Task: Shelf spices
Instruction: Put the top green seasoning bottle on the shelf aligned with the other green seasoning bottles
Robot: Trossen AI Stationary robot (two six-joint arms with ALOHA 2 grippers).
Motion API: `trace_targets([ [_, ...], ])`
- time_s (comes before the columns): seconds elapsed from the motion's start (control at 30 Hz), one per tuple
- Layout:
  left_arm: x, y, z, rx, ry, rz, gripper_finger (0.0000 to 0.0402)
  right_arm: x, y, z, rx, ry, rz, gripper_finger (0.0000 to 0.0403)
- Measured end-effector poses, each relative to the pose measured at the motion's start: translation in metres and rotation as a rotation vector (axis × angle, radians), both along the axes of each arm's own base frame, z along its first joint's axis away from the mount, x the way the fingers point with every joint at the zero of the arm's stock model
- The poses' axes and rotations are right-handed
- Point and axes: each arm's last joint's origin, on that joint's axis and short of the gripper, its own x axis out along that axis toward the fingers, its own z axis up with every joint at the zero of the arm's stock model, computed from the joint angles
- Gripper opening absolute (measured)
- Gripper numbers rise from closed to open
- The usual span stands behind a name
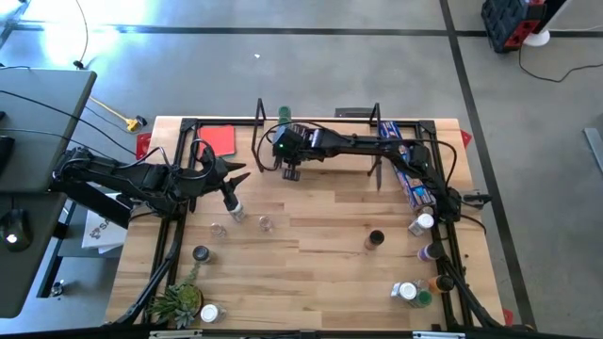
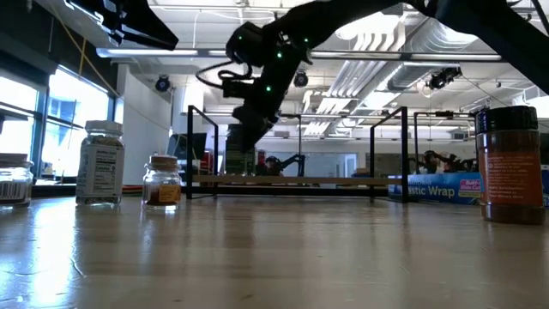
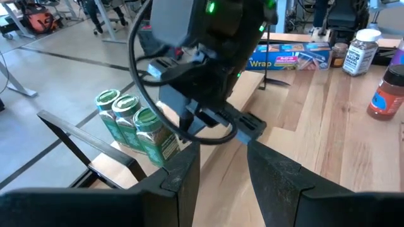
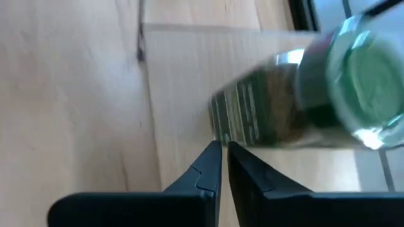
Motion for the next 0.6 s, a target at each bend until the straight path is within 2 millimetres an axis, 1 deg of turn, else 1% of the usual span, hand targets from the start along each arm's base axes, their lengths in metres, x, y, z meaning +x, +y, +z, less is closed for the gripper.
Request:
trace_targets([
  [0.07,0.0,0.0,0.0,0.0,0.0,0.0,0.0127,0.003,0.001,0.009,-0.006,-0.032,0.025,0.002],
  [0.17,0.0,0.0,0.0,0.0,0.0,0.0,0.0127,0.009,0.002,0.02,0.035,-0.112,0.084,0.002],
  [0.27,0.0,0.0,0.0,0.0,0.0,0.0,0.0127,0.014,-0.002,0.024,0.059,-0.205,0.11,0.002],
  [0.33,0.0,0.0,0.0,0.001,0.0,0.001,0.0127,0.017,-0.006,0.023,0.055,-0.247,0.103,0.002],
  [0.5,0.0,0.0,0.0,0.003,-0.001,0.006,0.0127,0.021,-0.015,0.015,0.038,-0.269,0.069,0.002],
  [0.6,0.0,0.0,0.0,0.001,-0.002,0.006,0.0127,0.022,-0.019,0.015,0.01,-0.289,0.023,0.002],
])
